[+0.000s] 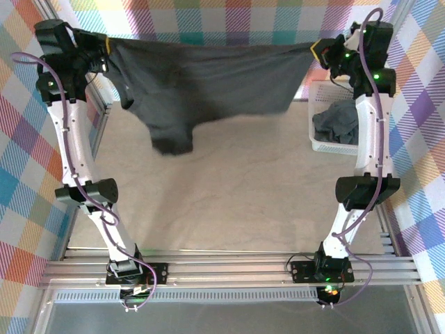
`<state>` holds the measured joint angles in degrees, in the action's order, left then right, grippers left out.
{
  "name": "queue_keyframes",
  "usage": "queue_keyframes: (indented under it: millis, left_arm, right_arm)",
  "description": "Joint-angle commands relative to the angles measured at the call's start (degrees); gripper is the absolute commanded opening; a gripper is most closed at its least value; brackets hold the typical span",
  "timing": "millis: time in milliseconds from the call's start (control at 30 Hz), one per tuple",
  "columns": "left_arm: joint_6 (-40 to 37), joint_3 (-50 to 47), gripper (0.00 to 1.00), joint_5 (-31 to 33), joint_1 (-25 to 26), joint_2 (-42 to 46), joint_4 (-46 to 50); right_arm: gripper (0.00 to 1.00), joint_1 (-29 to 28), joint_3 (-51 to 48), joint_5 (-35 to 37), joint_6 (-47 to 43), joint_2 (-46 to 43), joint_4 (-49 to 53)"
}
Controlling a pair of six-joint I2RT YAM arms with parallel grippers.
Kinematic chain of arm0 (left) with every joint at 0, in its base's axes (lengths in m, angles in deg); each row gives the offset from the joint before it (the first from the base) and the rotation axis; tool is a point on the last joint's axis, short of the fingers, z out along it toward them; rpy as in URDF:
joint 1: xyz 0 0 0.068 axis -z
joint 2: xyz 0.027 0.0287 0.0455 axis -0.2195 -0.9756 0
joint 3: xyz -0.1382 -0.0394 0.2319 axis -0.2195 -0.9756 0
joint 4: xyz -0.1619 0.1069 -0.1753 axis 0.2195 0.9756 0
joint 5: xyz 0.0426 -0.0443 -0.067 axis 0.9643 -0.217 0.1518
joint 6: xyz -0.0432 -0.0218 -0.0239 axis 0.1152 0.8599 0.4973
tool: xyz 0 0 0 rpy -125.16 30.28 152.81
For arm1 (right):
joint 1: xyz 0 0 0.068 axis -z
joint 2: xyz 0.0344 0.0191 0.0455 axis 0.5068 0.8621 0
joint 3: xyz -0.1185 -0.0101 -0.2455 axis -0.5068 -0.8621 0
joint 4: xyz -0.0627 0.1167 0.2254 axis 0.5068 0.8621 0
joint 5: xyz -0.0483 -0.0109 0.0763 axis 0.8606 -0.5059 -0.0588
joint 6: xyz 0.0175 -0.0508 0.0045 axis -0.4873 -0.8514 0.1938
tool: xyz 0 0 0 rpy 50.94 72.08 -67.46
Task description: Fold and stack the t-shirts
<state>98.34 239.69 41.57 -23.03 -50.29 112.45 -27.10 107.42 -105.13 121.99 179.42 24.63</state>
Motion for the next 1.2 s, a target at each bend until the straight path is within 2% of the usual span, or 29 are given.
queue_keyframes:
  millis: [0,100,200,300,467,633,800,867,967,1100,1167]
  left_arm:
    - [-0.03,0.89,0.00,-1.29,-2.02,5.26,-3.86]
    - [-2.63,-4.42,0.00,-0.34,-2.56,10.45,-3.08]
    - [-3.62,-14.48,0.00,1.51,-3.00,17.91,-6.17]
    - [-3.82,-20.59,0.00,3.72,-3.49,23.60,-7.69]
    - [-3.38,-19.80,0.00,3.58,-4.24,23.84,-5.68]
    - [-0.88,-18.89,0.00,1.17,-4.21,18.95,-4.01]
    - [4.16,-18.50,0.00,-4.92,-4.21,11.12,-9.66]
    - [5.88,-15.31,0.00,-7.43,-4.19,7.29,-11.19]
    - [6.68,-6.15,0.00,-10.84,-4.14,-0.04,-11.44]
    - [8.46,8.78,0.00,-13.08,-4.07,-8.77,-8.42]
    - [9.11,10.42,0.00,-12.93,-4.12,-9.14,-8.45]
  right_arm:
    - [0.00,1.01,2.32,-1.50,0.98,-2.63,0.88]
    - [0.00,1.03,-4.12,-1.58,0.38,-7.85,-1.39]
    - [0.00,1.18,-14.12,-1.29,0.49,-15.20,-6.46]
    - [0.00,2.00,-22.26,-0.77,0.78,-22.19,-10.02]
    - [0.00,3.29,-29.73,-0.65,2.22,-28.53,-13.22]
    - [0.00,3.34,-29.97,-4.01,5.29,-24.59,-14.96]
    - [0.00,3.26,-25.91,-7.34,8.32,-16.11,-18.13]
    - [0.00,3.27,-21.60,-9.66,9.71,-11.67,-18.39]
    - [0.00,3.24,-10.42,-12.71,10.30,-4.27,-14.95]
    - [0.00,3.25,6.77,-12.14,8.76,3.93,-6.53]
    - [0.00,3.33,12.24,-11.28,8.68,6.09,-3.87]
